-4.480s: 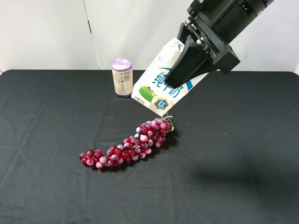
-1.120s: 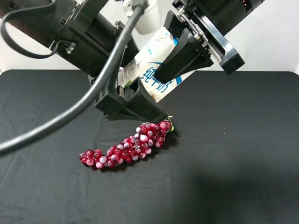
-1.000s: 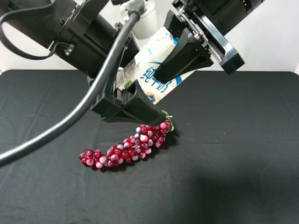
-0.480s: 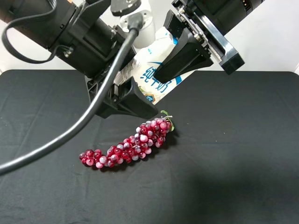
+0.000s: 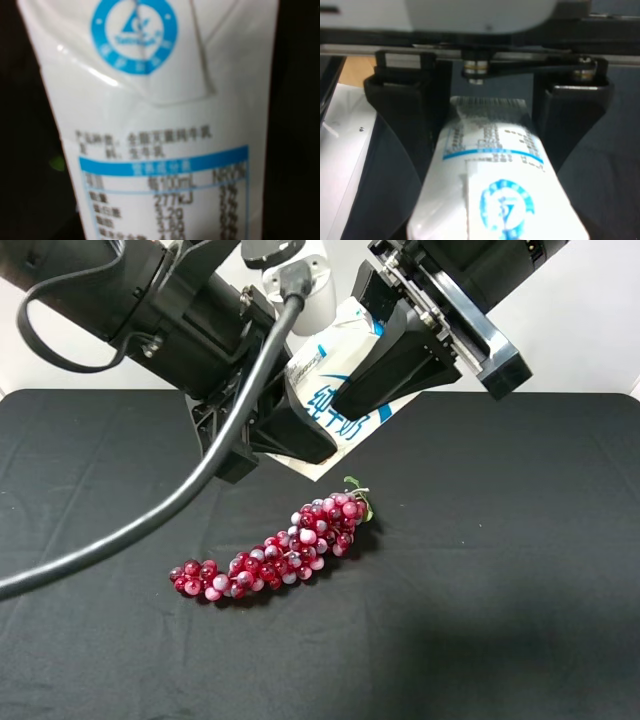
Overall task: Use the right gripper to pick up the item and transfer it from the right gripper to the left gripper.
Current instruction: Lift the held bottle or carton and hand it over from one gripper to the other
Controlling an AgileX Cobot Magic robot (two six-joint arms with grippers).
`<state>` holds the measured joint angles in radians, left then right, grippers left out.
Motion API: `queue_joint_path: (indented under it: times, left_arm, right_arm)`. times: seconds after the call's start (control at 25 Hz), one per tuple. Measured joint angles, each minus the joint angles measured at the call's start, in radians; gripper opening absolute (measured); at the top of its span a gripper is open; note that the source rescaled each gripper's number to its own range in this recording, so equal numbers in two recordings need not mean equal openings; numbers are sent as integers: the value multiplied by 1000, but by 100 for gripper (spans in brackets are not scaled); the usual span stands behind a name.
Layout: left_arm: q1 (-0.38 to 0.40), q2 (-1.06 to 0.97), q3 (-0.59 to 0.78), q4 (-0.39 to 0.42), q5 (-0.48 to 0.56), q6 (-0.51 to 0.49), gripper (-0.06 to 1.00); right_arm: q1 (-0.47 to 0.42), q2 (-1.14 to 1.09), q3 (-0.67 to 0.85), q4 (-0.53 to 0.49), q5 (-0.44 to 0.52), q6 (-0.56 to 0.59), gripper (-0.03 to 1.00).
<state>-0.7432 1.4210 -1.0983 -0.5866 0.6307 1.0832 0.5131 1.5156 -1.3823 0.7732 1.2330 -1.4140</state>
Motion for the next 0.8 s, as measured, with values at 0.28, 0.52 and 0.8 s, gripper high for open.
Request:
queue_joint_path:
  times: [0.28, 0.52, 0.8]
  left_arm:
    - [0, 0, 0, 0, -4, 7, 2]
    - [0, 5, 0, 7, 10, 22, 1]
    - [0, 10, 0, 10, 11, 25, 1]
  right_arm:
    - [0, 0, 0, 0, -3, -3, 3]
    - [0, -1, 0, 39, -42, 34, 77]
    - [0, -2, 0, 47, -74, 90, 100]
